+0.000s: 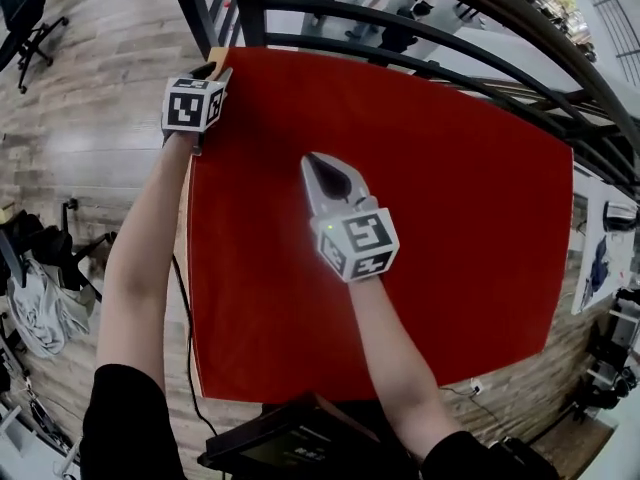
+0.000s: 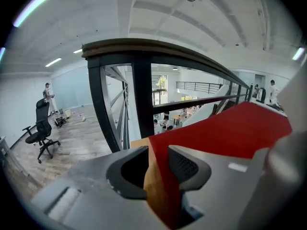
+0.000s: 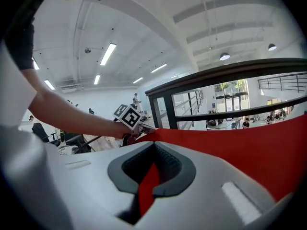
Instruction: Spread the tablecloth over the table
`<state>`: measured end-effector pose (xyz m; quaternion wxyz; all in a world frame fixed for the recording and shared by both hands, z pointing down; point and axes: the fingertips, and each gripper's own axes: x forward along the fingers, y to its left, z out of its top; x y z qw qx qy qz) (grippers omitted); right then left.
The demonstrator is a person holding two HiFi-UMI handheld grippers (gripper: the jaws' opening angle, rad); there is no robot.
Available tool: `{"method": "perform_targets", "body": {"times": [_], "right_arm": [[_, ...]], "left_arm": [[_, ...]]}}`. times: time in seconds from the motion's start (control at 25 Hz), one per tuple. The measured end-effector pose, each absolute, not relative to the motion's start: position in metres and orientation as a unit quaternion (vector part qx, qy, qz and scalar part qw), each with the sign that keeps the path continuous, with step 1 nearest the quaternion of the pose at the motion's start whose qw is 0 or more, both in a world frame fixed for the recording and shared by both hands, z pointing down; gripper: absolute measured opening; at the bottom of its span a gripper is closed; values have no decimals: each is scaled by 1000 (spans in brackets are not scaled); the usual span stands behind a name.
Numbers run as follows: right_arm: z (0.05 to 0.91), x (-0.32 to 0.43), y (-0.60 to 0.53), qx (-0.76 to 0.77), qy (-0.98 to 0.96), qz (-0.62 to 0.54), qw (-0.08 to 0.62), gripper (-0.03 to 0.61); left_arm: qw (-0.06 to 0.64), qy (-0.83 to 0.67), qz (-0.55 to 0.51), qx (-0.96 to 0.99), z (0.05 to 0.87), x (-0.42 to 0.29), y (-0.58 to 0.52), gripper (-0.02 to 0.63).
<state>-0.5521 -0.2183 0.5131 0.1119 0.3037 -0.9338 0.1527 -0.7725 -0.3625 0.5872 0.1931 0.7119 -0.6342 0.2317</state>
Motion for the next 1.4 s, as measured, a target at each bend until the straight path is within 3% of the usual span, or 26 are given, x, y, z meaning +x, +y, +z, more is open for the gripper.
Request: {"method": "perform_targets", "body": {"times": [0.28, 0.4, 0.6, 1.04, 1.12, 1.2, 1.4], "right_arm": [[526, -531, -246, 339, -919, 161, 120, 9], [537, -521, -255, 346, -914, 166, 130, 9], [565, -524, -266, 356, -905, 157, 173, 9], [543, -557, -331, 339, -919, 142, 143, 9], [535, -541, -330, 351, -917, 134, 136, 11], [537, -520, -318, 364, -911, 130, 143, 11], [562, -449, -283, 397, -889, 139, 179, 11]], "left_arm": [[251, -590, 249, 726, 593, -771, -388, 104], [223, -568, 310, 729, 589, -757, -389, 14], [214, -562, 312, 736, 589, -758, -390, 12], [162, -590, 327, 721, 548, -797, -453, 12], [144, -597, 333, 715, 542, -807, -460, 51], [143, -598, 328, 717, 542, -815, -451, 204], [171, -583, 298, 737, 566, -804, -385, 224]]}}
